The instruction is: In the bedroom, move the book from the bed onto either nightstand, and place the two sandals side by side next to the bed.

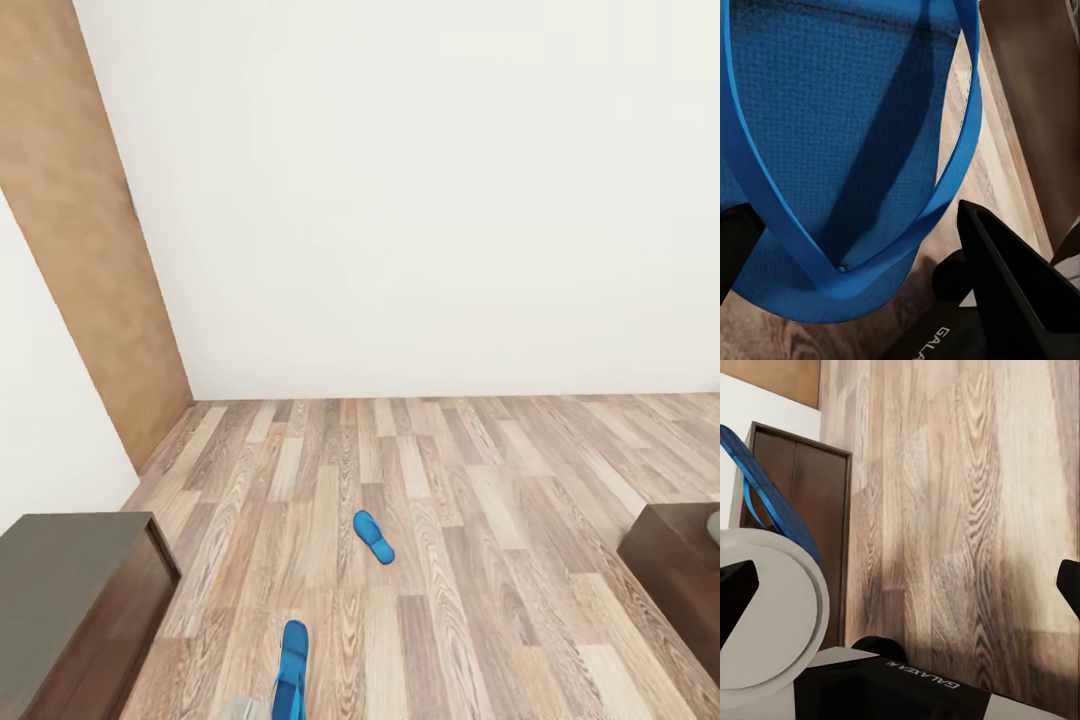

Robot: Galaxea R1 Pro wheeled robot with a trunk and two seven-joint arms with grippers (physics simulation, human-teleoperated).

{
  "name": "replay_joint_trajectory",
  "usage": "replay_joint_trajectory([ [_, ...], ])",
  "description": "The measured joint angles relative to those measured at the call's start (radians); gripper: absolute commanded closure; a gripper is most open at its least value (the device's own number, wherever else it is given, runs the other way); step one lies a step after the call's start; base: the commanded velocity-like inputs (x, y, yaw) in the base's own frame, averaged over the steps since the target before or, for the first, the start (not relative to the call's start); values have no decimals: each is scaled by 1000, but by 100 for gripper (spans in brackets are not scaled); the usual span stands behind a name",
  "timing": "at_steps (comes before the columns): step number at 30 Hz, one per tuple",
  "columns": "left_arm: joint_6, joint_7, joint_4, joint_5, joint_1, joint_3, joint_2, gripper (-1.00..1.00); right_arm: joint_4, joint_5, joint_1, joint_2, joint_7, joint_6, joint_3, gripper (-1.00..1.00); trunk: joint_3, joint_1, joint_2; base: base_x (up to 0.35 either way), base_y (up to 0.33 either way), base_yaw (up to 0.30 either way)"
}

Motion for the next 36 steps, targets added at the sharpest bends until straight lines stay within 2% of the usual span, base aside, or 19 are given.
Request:
replay_joint_trajectory([
  [36,0,0,0,0,0,0,0,100,0,0,0,0,-7,-1,-1,-100,0,0,0,0,0,-295],
])
